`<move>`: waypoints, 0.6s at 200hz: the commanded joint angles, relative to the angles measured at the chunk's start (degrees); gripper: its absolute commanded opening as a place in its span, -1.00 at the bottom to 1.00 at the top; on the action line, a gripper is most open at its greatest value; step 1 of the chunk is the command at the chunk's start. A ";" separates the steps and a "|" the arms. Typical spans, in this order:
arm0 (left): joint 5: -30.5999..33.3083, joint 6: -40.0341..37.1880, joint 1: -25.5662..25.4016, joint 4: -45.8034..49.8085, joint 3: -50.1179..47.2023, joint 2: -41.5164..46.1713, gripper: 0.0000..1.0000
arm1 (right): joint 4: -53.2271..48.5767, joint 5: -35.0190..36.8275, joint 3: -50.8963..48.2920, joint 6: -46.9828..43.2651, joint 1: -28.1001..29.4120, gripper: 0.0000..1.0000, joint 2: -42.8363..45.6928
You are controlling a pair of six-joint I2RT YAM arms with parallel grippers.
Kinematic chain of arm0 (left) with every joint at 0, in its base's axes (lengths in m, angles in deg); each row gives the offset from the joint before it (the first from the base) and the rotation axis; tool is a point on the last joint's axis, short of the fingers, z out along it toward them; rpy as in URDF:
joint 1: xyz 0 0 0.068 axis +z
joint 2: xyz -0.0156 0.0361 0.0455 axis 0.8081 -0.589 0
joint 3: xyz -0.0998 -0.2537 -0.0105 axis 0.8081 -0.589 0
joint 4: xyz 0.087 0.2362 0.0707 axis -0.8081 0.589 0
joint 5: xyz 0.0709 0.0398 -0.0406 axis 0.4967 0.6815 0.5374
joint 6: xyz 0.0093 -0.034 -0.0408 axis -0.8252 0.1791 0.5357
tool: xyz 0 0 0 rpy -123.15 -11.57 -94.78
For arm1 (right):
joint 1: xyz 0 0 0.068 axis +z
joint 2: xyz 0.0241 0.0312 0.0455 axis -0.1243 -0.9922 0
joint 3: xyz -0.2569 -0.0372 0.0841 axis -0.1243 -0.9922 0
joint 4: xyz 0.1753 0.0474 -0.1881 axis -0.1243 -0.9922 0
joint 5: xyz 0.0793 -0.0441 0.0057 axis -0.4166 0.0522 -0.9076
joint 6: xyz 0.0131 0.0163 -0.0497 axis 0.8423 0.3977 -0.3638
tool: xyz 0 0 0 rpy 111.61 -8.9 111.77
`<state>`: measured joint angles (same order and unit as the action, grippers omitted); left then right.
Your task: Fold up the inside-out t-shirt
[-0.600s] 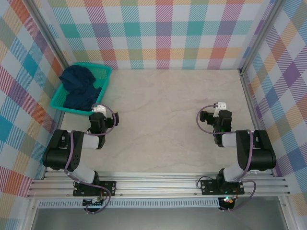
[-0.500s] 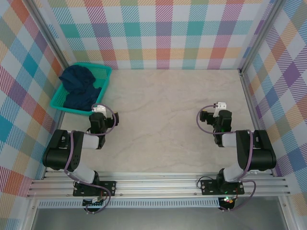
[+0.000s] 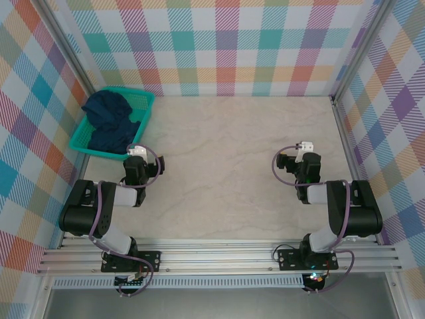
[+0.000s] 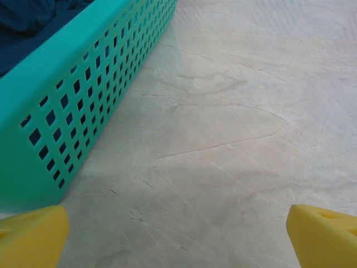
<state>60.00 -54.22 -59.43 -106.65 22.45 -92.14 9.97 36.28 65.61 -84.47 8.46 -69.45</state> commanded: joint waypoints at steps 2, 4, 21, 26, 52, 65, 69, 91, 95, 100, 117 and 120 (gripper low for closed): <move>-1.15 -0.48 0.68 -0.25 1.12 0.12 1.00 | 1.56 -1.18 0.71 -0.59 0.22 0.99 0.05; -1.16 -0.50 0.66 -0.22 1.14 0.08 1.00 | 1.56 -1.15 0.74 -0.59 0.25 0.99 0.05; -1.17 -0.46 0.68 -0.13 1.21 0.12 1.00 | 1.48 -1.22 0.74 -0.59 0.23 0.99 0.05; -1.23 -0.51 0.72 -0.08 1.25 0.13 1.00 | 1.55 -1.21 0.74 -0.59 0.24 1.00 0.05; -1.27 -0.51 0.76 -0.49 0.99 0.34 1.00 | 1.78 -1.18 0.53 -0.64 0.26 0.99 0.20; -1.26 -0.59 0.70 1.66 1.10 3.07 1.00 | 0.84 0.11 0.48 -0.33 0.39 0.99 1.86; -1.31 -0.58 0.69 3.82 1.32 5.01 1.00 | -0.59 0.53 0.48 -0.26 0.43 0.99 3.37; 0.74 5.94 0.69 28.21 7.62 18.93 1.00 | -10.24 8.63 0.58 3.02 0.52 0.99 15.04; 0.64 8.19 0.67 31.64 9.01 21.02 1.00 | -13.83 12.29 0.57 6.45 0.52 0.99 18.36; -0.19 10.34 0.68 33.92 9.89 23.38 1.00 | -16.21 14.29 0.49 9.80 0.46 0.99 21.20; -6.84 13.61 0.43 33.43 9.77 29.84 1.00 | -22.41 12.29 0.19 17.14 0.44 0.99 31.58; -7.62 13.84 0.28 33.37 9.86 30.81 1.00 | -22.23 10.76 0.03 17.98 0.44 0.98 32.89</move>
<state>58.60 -47.88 -59.39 -81.76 29.56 -70.20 -3.30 44.50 65.61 -77.98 8.77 -48.32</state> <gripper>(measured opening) 0.999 0.998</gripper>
